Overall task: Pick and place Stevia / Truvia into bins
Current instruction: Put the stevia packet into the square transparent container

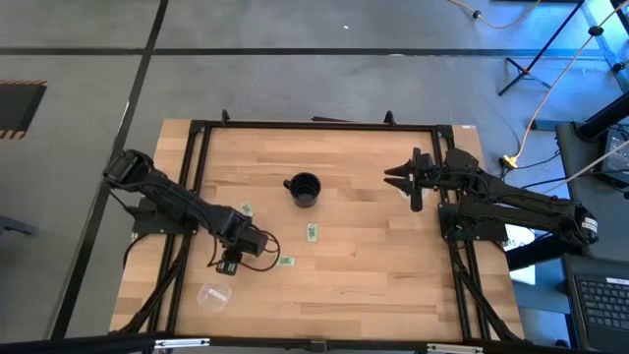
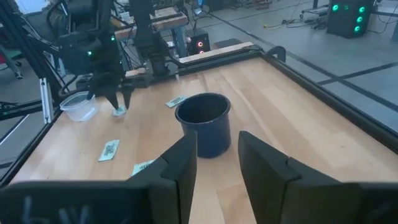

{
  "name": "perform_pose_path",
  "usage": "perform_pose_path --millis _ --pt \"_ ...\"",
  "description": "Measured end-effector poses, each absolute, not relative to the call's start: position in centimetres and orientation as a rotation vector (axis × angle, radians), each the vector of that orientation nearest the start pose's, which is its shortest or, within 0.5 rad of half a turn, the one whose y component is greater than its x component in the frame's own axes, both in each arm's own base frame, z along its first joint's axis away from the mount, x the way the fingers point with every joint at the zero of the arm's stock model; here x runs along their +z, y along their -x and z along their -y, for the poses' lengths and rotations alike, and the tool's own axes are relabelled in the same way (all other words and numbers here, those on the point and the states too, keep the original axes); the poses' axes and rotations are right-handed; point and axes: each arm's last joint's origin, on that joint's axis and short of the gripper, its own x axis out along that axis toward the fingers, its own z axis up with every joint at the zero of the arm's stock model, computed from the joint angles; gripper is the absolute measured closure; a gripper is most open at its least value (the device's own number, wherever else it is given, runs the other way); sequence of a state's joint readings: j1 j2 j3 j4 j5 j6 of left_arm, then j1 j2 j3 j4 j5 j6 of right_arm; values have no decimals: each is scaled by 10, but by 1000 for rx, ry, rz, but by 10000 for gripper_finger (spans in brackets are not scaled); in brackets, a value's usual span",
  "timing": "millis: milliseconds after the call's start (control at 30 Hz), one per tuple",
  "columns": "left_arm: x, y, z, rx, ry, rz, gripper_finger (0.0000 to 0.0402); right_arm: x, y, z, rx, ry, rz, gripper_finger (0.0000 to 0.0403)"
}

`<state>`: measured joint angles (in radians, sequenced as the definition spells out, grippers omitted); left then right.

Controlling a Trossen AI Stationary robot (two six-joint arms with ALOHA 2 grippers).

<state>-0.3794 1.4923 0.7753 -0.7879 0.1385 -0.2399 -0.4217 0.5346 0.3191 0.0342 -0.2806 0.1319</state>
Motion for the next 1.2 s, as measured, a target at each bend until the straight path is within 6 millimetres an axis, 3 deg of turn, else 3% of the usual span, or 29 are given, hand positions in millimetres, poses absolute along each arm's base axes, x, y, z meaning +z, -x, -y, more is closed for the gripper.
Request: perform_pose_path --millis 300,600,1200 --pt "154 -212 89 -227 1 -1547 272 229 -130 51 -203 -193 -142 281" --pt "134 -196 83 -197 26 -1596 272 229 -130 51 -204 -205 -141 281" --pt "134 -195 87 -190 38 -1578 272 229 -130 51 -206 -204 -138 281"
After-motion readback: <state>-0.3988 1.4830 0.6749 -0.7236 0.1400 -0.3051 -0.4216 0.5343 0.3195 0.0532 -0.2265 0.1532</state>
